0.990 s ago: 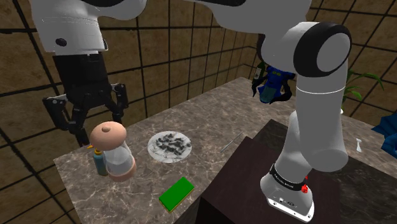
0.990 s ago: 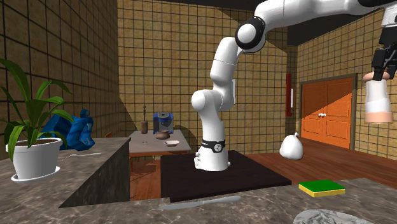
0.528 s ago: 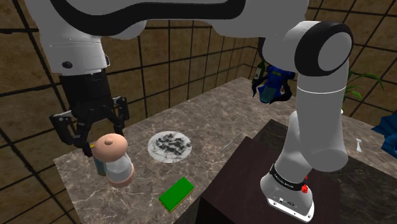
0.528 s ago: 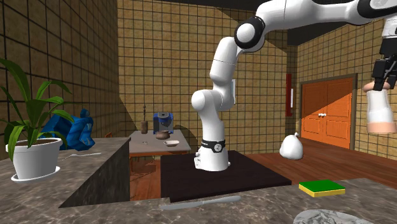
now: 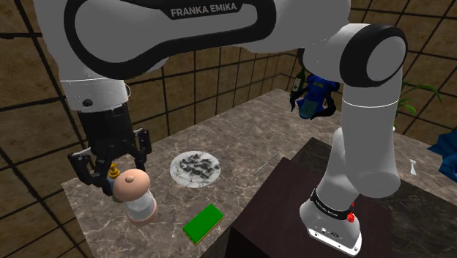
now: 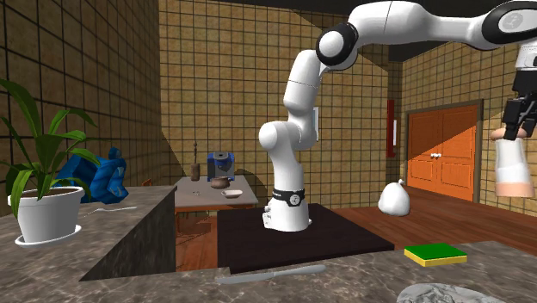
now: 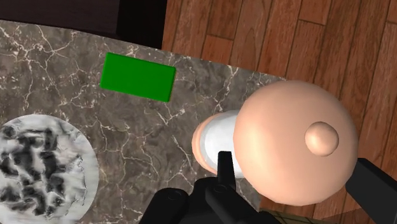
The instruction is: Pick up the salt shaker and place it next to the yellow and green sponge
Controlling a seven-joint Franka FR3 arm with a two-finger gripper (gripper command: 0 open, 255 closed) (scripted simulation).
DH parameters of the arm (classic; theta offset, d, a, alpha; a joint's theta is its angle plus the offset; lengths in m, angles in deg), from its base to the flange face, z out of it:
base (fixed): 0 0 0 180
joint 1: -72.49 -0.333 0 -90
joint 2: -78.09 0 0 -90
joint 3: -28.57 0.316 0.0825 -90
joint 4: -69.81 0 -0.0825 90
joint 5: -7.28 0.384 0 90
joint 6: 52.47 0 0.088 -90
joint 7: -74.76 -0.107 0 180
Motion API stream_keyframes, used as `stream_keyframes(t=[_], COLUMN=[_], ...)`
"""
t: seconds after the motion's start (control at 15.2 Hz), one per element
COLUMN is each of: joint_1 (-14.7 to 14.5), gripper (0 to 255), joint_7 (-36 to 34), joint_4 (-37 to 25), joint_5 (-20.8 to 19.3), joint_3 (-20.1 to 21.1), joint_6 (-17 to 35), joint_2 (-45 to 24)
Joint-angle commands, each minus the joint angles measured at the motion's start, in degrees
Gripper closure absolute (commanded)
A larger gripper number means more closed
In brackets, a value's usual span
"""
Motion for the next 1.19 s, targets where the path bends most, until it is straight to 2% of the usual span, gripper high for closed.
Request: stream_keyframes(t=[0.0, 1.12], joint_1=[0.1, 0.0], gripper=[255, 255], joint_7=[0.3, 2.1], joint_4=[1.3, 10.7], joint_5=[0.0, -0.5], joint_3=[-0.1, -0.6], joint_6=[1.4, 13.1], joint_2=[0.0, -2.7])
